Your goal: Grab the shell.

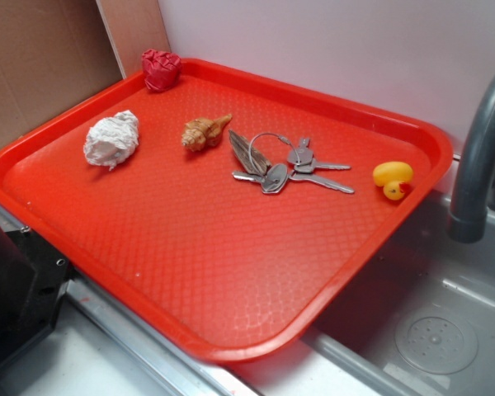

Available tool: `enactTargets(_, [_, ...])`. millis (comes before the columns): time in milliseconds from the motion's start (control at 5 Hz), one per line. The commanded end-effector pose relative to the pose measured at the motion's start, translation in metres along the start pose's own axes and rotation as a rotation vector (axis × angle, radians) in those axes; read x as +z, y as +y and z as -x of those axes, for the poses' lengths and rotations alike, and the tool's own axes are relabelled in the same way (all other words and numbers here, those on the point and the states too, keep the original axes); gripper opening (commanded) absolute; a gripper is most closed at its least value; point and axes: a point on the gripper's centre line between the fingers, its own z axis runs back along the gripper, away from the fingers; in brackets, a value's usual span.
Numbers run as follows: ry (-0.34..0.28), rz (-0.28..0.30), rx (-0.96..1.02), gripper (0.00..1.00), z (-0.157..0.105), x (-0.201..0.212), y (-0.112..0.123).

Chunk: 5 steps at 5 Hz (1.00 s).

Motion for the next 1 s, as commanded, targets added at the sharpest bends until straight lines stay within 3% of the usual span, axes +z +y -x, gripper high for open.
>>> enactTargets(0, [0.0, 0.0, 0.0, 1.0, 0.0, 0.0, 0.0])
enactTargets(400, [-0.028, -0.09, 0.178, 1.0, -0.041, -0.099, 0.059])
enactTargets(600, [-0.101, -0.071, 0.102, 1.0, -0.068, -0.138, 0.067])
enactTargets(800, [-0.104, -0.08, 0.026, 1.0, -0.084, -0.164, 0.066])
